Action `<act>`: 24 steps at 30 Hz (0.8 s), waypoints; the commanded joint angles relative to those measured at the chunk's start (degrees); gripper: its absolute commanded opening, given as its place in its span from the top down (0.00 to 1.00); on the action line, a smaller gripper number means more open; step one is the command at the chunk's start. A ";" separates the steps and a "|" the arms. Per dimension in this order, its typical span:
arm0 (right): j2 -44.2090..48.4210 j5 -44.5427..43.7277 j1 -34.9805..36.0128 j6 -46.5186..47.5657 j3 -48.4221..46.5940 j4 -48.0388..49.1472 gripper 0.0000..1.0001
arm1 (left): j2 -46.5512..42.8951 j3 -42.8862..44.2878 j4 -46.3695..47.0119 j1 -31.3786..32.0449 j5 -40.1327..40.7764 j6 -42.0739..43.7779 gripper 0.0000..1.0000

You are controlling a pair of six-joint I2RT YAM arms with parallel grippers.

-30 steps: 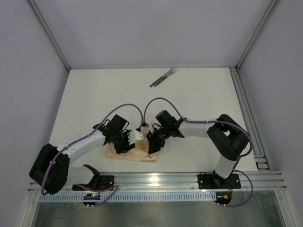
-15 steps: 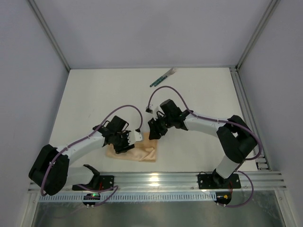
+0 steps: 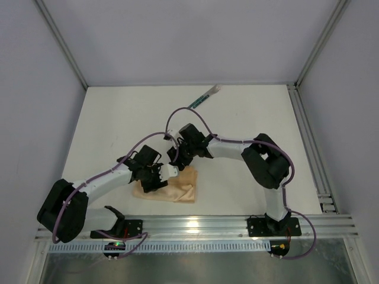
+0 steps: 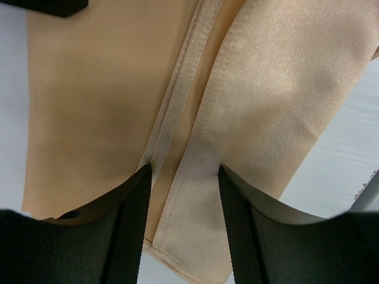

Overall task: Fold the napkin into a case and place the utensils inside
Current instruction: Smooth out the 2/3-rectangle-folded napkin at the center of the board.

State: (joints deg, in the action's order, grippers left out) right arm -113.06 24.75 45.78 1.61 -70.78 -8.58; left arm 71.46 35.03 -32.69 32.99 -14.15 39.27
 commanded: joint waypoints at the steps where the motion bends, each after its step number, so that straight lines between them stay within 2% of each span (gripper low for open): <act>1: -1.72 -0.41 1.86 1.73 -1.99 -0.47 0.44 | 2.36 -0.31 2.10 0.14 0.27 0.02 0.49; 3: -2.17 -0.58 1.95 1.04 -1.64 -0.21 0.45 | 2.72 -0.31 2.01 0.23 -0.09 -0.07 0.55; 6: -2.78 -0.50 1.95 -0.02 -1.02 0.84 0.54 | 2.37 -0.31 1.14 0.14 -0.52 0.28 0.65; 12: -3.66 -0.32 1.77 -1.95 -0.23 2.60 0.95 | 1.58 -0.57 -1.15 0.23 -1.58 0.81 0.77; 18: -3.84 -0.31 -0.16 -4.95 -0.50 5.06 0.96 | 1.66 -1.01 -3.60 0.14 -1.49 1.95 0.87; 24: -3.23 -0.76 -0.96 -6.09 -0.32 6.82 0.96 | 0.87 -1.19 -5.71 0.14 -2.37 3.53 0.88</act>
State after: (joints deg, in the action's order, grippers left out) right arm -115.81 25.87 45.82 -3.36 -71.33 -4.54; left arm 72.88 35.03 -33.71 33.01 -15.73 41.21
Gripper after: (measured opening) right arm 0.046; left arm 0.122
